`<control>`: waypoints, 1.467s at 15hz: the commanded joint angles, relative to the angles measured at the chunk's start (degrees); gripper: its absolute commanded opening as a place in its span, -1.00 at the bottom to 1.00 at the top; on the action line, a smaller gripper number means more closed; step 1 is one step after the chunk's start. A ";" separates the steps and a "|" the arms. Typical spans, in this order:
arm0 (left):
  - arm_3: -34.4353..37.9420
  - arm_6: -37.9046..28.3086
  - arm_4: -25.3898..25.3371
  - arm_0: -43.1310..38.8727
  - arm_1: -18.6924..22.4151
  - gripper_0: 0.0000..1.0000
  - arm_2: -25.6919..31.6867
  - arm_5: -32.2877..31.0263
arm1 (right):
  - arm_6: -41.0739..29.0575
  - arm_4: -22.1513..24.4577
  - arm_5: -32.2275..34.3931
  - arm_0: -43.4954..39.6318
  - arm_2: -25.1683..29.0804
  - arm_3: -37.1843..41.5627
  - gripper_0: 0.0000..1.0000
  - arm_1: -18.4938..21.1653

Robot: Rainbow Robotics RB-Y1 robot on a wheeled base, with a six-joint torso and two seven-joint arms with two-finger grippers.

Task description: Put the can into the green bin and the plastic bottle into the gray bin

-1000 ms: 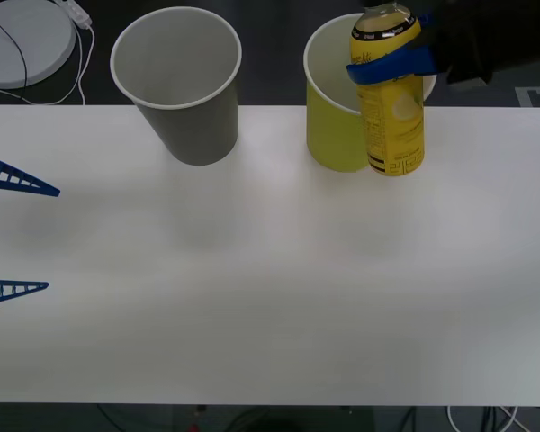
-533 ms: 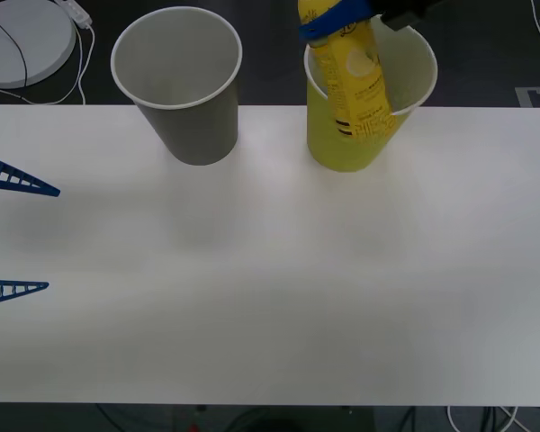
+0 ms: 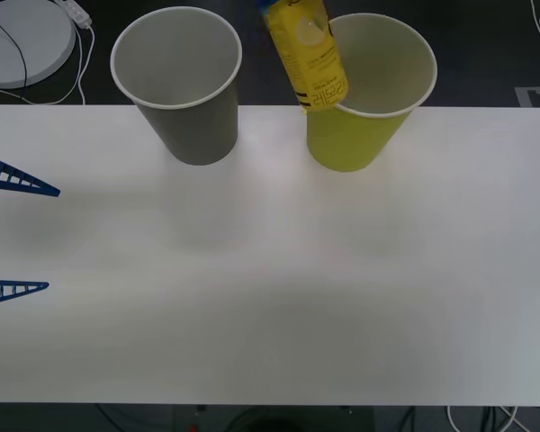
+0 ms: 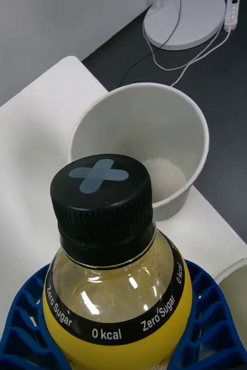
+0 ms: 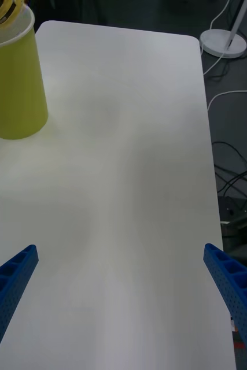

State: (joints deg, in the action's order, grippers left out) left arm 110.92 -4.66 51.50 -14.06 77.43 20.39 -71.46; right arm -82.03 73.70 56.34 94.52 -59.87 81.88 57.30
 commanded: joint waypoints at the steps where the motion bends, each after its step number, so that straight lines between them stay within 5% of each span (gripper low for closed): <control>1: 0.00 0.00 0.00 0.00 0.00 1.00 0.00 0.00 | -0.06 -0.40 0.00 3.75 -2.97 -5.94 -1.00 -4.13; 14: 0.00 0.00 0.00 0.00 0.00 1.00 0.00 0.00 | -0.15 -1.55 0.09 15.87 -13.08 -37.76 -1.00 -27.59; 22: 0.00 0.00 0.00 0.00 0.00 1.00 0.00 0.00 | -0.15 -1.99 -0.88 20.53 -15.10 -50.59 -1.00 -38.40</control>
State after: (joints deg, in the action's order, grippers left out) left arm 110.92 -4.66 51.50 -14.06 77.43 20.39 -71.46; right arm -82.18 71.84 55.61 114.72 -74.79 32.60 19.93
